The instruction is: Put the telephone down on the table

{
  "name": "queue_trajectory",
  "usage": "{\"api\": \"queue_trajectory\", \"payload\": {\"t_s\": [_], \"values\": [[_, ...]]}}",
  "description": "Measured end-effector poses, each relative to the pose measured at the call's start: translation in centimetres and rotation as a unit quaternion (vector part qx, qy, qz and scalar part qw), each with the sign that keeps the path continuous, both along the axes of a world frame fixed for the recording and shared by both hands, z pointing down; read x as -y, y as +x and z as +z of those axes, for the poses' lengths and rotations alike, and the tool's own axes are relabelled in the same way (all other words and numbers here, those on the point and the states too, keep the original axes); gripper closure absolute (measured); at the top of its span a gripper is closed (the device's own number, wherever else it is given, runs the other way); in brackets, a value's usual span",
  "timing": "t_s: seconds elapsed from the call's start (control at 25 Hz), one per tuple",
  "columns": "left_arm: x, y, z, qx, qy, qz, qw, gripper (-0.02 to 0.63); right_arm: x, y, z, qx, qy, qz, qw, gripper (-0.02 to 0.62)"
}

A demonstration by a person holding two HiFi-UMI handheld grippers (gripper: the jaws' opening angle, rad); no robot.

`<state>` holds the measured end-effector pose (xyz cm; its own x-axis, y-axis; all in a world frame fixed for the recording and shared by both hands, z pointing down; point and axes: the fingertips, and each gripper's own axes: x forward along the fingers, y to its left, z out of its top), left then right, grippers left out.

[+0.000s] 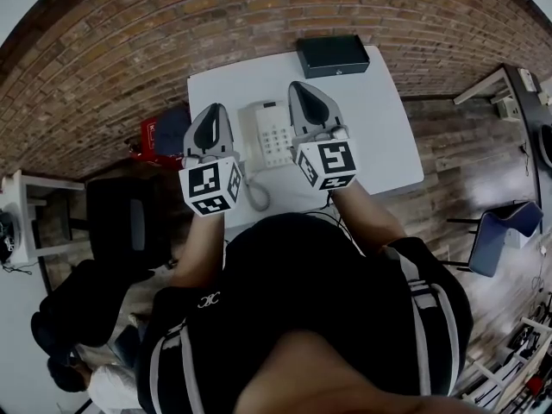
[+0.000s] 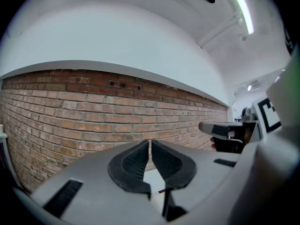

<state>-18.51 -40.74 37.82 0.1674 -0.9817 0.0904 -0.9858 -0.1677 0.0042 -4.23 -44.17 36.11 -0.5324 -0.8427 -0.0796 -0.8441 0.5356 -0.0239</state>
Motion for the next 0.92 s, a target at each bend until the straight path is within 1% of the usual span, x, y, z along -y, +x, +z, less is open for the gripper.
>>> {"api": "queue_trajectory", "payload": {"t_s": [0.16, 0.32, 0.72, 0.92], "values": [[-0.1, 0.3, 0.7, -0.005, -0.015, 0.004, 0.9999, 0.586, -0.1, 0.2, 0.8, 0.002, -0.016, 0.000, 1.000, 0.598], [-0.2, 0.6, 0.3, -0.020, -0.015, 0.011, 0.9996, 0.586, -0.1, 0.2, 0.8, 0.000, -0.017, 0.002, 1.000, 0.598], [-0.4, 0.9, 0.7, -0.022, -0.023, 0.013, 0.9994, 0.586, -0.5, 0.2, 0.9, 0.001, -0.018, -0.004, 1.000, 0.598], [-0.4, 1.1, 1.1, -0.019, -0.031, 0.016, 0.9992, 0.586, -0.6, 0.2, 0.9, -0.010, -0.011, 0.000, 1.000, 0.597]]}}
